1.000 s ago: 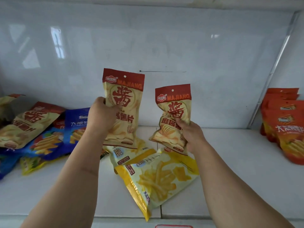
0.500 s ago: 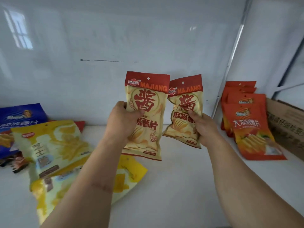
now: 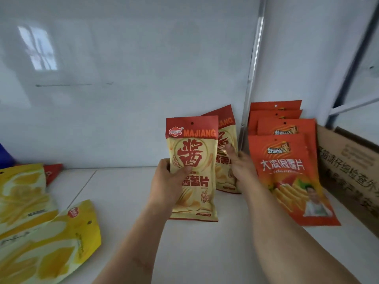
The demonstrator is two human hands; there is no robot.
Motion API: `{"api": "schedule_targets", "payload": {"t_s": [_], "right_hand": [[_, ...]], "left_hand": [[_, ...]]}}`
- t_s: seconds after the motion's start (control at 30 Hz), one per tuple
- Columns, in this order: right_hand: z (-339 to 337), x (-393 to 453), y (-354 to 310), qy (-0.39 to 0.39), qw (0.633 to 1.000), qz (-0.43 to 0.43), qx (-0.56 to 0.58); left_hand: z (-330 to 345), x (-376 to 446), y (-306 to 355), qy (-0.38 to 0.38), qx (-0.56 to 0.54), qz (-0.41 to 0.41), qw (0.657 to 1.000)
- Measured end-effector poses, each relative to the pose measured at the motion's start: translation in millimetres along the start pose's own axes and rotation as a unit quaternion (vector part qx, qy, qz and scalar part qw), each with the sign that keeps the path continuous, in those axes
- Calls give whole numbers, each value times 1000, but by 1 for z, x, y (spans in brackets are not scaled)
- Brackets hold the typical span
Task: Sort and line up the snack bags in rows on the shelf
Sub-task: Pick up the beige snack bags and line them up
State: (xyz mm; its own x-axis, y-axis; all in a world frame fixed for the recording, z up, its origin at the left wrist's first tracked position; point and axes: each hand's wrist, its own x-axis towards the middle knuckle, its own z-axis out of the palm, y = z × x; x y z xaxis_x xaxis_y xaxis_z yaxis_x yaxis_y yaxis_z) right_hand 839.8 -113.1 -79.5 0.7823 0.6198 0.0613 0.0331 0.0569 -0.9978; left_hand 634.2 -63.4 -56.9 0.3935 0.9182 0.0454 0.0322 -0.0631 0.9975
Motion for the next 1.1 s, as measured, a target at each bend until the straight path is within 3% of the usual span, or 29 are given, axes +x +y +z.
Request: {"api": "schedule_targets", "payload": {"t_s": [0.37,0.6,0.93,1.1], "right_hand": [[3,8,5,32,998,-8,54],[4,5,8,37,996,-77,21],[4,12,16,69,997,-36,29],[8,13,19,101,994,-29,-33]], "left_hand": [[59,26,-23,12,-38,22,999],[80,37,-26,29,-53,41,997],[89,51,-32,13,-13,76,997],[88,54,-34,21,6,70,997]]}}
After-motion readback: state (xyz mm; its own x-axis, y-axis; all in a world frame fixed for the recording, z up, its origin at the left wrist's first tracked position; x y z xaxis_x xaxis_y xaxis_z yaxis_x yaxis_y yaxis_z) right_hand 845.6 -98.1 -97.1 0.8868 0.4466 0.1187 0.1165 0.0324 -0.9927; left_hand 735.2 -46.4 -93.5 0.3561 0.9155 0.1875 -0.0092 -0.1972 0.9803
